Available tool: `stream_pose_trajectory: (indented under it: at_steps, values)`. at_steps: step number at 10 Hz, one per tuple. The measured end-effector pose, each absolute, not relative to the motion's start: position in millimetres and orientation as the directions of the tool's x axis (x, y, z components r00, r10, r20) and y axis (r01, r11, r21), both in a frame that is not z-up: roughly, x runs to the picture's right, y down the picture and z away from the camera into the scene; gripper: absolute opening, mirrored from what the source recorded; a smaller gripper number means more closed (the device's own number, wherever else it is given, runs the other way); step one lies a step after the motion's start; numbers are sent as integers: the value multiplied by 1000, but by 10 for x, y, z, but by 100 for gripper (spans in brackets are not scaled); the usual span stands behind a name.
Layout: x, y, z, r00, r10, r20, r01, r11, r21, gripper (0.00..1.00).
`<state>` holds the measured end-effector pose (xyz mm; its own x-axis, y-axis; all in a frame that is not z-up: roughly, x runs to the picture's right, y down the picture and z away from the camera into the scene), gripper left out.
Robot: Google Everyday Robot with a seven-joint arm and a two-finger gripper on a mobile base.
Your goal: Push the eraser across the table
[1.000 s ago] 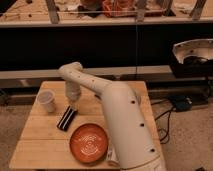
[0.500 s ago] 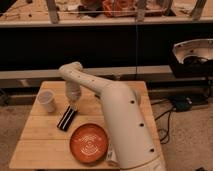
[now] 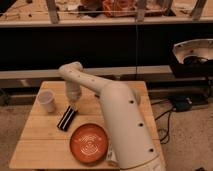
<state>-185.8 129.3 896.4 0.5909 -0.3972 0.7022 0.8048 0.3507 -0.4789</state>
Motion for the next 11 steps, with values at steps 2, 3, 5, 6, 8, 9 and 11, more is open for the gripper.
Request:
stream_pose_trajectory:
  at_steps: [2,3,5,6,8,9,11]
  values:
    - [-1842,1317,8967,594,-396,700,803,352,-481,2]
    - [-1840,1322,8959,593,-397,701,804,349,-482,2]
    - [-1836,1305,8945,593,-397,701,804,347,-483,2]
    - [-1835,1307,8945,592,-396,701,804,347,-483,2]
    - [-1826,1335,8958,593,-397,701,804,347,-483,2]
    - [-1826,1336,8942,591,-398,702,805,342,-484,2]
    - [-1826,1324,8929,590,-397,703,806,341,-484,2]
